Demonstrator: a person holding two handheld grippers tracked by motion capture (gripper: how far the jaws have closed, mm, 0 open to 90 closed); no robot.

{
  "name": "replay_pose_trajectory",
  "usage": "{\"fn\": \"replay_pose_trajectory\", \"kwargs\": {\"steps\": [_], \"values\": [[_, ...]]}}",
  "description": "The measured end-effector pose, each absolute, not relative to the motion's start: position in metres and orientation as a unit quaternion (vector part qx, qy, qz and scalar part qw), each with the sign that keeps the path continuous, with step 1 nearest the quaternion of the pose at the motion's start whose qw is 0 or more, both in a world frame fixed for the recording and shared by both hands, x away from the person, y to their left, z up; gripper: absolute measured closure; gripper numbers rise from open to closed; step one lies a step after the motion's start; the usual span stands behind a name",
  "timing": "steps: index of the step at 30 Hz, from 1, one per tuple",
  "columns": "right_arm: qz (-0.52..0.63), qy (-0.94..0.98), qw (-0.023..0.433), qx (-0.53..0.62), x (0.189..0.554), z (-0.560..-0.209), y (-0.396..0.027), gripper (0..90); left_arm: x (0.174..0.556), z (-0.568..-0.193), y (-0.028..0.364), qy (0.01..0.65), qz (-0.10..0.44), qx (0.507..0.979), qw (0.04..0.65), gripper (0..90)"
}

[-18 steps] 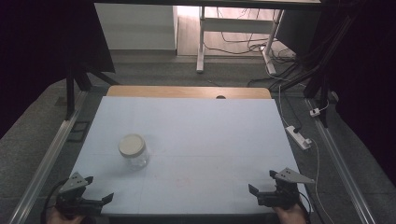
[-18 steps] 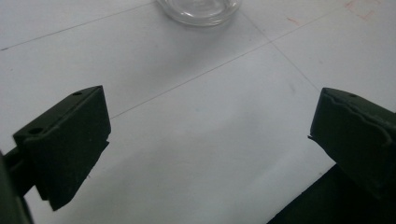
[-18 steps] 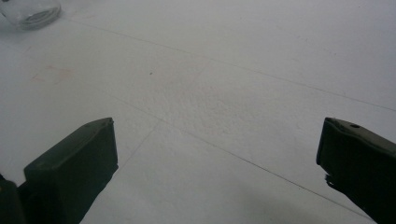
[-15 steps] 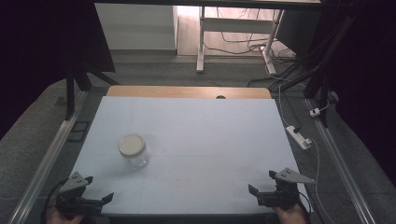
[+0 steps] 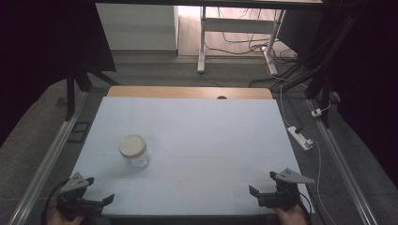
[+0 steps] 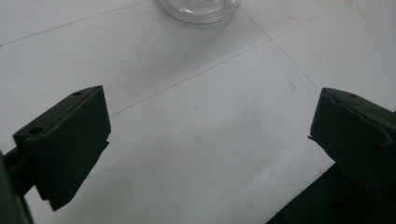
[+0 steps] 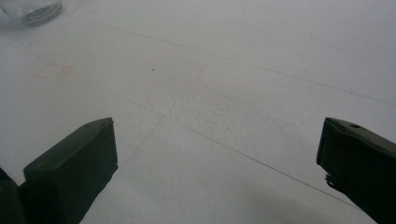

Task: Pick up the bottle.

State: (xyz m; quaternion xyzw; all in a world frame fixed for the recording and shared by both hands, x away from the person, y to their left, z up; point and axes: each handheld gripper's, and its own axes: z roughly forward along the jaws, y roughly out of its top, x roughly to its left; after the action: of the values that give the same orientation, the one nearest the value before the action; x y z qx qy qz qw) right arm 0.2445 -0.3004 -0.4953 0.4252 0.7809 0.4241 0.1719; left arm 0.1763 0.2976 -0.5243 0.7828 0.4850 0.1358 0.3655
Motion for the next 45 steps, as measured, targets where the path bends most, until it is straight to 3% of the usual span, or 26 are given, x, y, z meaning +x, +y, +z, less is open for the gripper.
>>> {"fn": "replay_pose_trajectory", "kwargs": {"steps": [28, 45], "values": [[0.419, 0.786, 0.165, 0.423, 0.246, -0.496, -0.299, 0.0, 0.181, -0.52, 0.297, 0.482, 0.149, 0.775, 0.38, 0.0], [0.415, 0.79, 0.165, 0.42, 0.246, -0.496, -0.299, 0.0, 0.197, -0.518, 0.291, 0.432, 0.139, 0.786, 0.419, 0.0]]}}
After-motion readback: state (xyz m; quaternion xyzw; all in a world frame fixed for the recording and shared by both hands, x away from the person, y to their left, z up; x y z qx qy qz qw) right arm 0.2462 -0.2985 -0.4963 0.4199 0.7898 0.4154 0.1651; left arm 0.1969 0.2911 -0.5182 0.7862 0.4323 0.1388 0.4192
